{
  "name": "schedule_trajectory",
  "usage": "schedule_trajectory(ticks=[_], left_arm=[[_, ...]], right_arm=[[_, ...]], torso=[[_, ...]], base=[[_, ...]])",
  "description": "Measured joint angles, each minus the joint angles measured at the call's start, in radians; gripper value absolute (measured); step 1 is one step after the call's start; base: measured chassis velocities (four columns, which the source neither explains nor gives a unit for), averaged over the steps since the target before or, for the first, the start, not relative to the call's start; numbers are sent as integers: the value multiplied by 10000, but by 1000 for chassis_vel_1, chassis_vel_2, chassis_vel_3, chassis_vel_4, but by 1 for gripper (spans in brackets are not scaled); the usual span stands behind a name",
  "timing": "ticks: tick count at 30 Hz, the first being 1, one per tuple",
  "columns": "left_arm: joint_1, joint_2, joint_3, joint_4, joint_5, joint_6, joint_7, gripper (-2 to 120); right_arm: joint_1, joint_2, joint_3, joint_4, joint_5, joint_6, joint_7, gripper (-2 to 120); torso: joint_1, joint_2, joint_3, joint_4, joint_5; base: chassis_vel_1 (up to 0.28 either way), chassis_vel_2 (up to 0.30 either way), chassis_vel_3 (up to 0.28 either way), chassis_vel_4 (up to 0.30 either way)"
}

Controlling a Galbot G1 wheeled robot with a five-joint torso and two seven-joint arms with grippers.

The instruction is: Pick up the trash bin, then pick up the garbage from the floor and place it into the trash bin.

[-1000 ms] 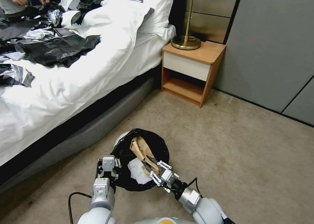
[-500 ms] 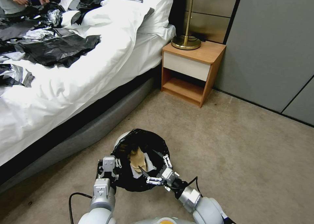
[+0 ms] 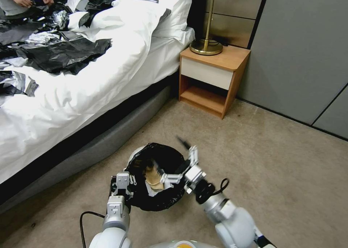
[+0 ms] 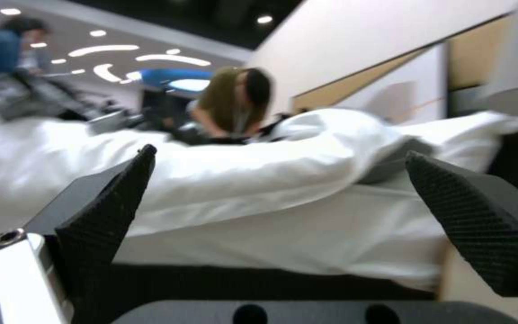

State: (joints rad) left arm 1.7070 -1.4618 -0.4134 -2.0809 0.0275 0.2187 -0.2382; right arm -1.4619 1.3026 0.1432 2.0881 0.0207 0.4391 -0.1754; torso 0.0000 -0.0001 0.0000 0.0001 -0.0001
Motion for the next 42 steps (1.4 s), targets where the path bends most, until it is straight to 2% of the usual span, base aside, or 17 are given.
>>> schedule_trajectory(ticks=[3,6,18,42], left_arm=[[12,24,-36,4,-25,-1,0,0],[37,39,-60,4,-60,-7,0,0],[97,84,-111,-124,-149,-22,2,0],[57,93,-96,-180,-284,-18,72,0]], right_arm=[[-290,197,518,125,35,60,431,100],[-616,392,1102,-354,42,283,944,100],[-647,588,1658,-2100,164,295,2035,100],[-360,621,1731,-2391,281,167,2089,100]], torso=[[0,0,0,-1,2],[0,0,0,-2,2],[0,0,0,0,2],[0,1,0,-1,1]], base=[[0,0,0,0],[0,0,0,0],[0,0,0,0],[9,12,14,15]])
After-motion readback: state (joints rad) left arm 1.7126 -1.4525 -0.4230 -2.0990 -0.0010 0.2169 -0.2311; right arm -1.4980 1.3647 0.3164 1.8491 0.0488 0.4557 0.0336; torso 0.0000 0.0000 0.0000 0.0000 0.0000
